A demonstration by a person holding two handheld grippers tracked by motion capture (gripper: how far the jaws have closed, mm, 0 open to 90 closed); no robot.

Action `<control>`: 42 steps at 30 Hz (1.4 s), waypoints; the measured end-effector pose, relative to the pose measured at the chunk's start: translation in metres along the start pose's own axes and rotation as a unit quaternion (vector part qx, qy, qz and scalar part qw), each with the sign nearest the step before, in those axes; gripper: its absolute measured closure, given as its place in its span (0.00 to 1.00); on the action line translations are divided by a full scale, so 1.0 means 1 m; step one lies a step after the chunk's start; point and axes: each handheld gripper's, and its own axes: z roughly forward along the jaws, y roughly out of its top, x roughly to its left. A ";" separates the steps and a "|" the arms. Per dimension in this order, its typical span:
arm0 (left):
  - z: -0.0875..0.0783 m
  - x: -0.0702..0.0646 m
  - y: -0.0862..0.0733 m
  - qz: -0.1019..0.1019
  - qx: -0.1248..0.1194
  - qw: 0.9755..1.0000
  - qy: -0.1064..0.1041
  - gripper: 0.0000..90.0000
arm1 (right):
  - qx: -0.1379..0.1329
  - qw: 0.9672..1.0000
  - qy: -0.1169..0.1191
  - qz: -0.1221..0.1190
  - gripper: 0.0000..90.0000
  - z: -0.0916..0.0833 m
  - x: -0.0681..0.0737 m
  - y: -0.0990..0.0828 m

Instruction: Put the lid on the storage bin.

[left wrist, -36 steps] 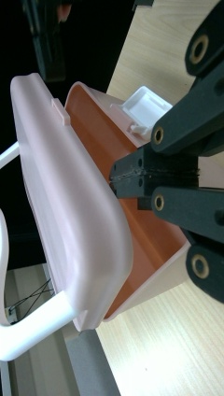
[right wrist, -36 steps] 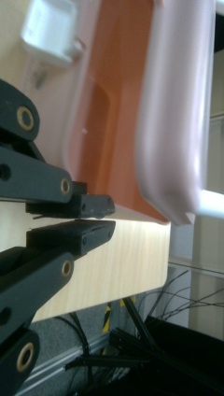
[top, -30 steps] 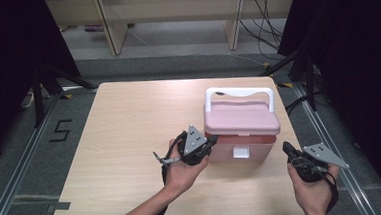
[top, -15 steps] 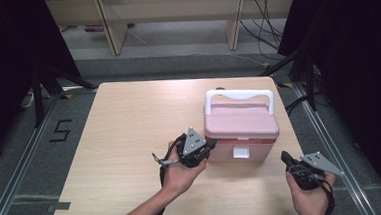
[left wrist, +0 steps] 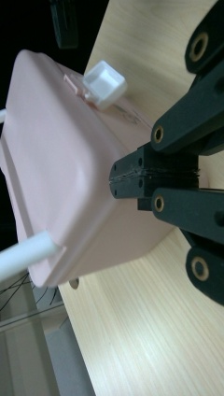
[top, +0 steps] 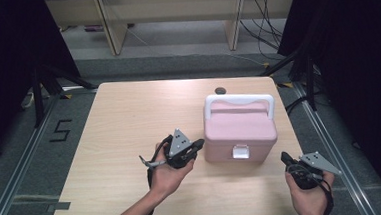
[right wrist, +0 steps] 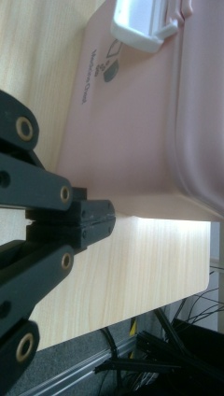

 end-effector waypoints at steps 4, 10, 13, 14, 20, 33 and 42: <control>-0.004 0.011 -0.004 0.001 0.003 1.000 0.013 0.97 | 0.000 1.000 0.008 0.023 1.00 0.003 0.003 -0.001; -0.008 0.031 -0.010 0.009 -0.009 0.999 0.034 0.93 | -0.004 1.000 -0.007 0.000 1.00 0.009 -0.005 -0.003; -0.008 0.047 -0.014 -0.002 -0.014 0.999 0.048 0.92 | -0.003 1.000 -0.010 -0.001 1.00 0.013 -0.009 -0.006; -0.009 0.052 -0.015 -0.002 -0.014 0.999 0.053 0.91 | -0.004 1.000 -0.012 -0.001 0.99 0.015 -0.010 -0.007; -0.021 0.081 -0.028 -0.006 -0.023 0.996 0.087 0.85 | -0.016 1.000 -0.022 0.008 0.98 0.020 -0.019 -0.014; -0.067 0.129 -0.079 -0.051 -0.026 0.984 0.170 0.64 | -0.011 1.000 -0.029 -0.001 0.91 0.029 -0.029 -0.026; -0.095 0.148 -0.118 -0.091 -0.035 0.972 0.215 0.54 | -0.020 0.999 -0.031 0.024 0.85 0.032 -0.032 -0.031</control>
